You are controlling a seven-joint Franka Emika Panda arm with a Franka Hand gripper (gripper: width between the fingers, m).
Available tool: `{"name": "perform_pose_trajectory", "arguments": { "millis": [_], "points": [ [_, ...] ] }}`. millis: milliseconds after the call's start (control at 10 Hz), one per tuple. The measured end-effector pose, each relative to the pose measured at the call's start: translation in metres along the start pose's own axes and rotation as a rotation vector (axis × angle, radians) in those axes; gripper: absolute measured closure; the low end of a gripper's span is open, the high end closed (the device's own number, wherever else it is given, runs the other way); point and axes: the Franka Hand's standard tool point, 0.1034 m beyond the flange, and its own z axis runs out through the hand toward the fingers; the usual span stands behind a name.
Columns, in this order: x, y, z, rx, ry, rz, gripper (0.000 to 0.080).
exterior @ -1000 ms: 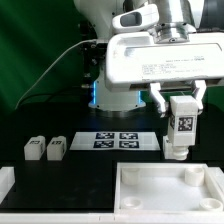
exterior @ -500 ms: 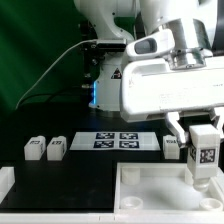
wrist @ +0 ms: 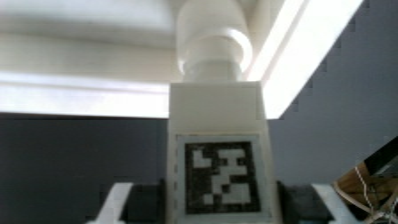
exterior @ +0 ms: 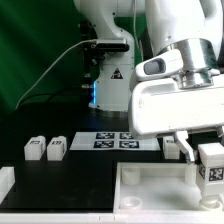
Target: Assemble one leg
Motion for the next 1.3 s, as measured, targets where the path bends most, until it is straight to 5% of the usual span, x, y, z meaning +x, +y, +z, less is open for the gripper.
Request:
{"name": "perform_pose_trajectory", "arguments": {
  "millis": [1000, 1200, 1300],
  "points": [
    [-0.0062, -0.0065, 0.0074, -0.006, 0.034, 0.004, 0.0507],
    [-0.0062, -0.0065, 0.0074, -0.006, 0.034, 0.004, 0.0223],
    [-0.0062, -0.0065, 0.0074, -0.006, 0.034, 0.004, 0.0223]
  ]
}}
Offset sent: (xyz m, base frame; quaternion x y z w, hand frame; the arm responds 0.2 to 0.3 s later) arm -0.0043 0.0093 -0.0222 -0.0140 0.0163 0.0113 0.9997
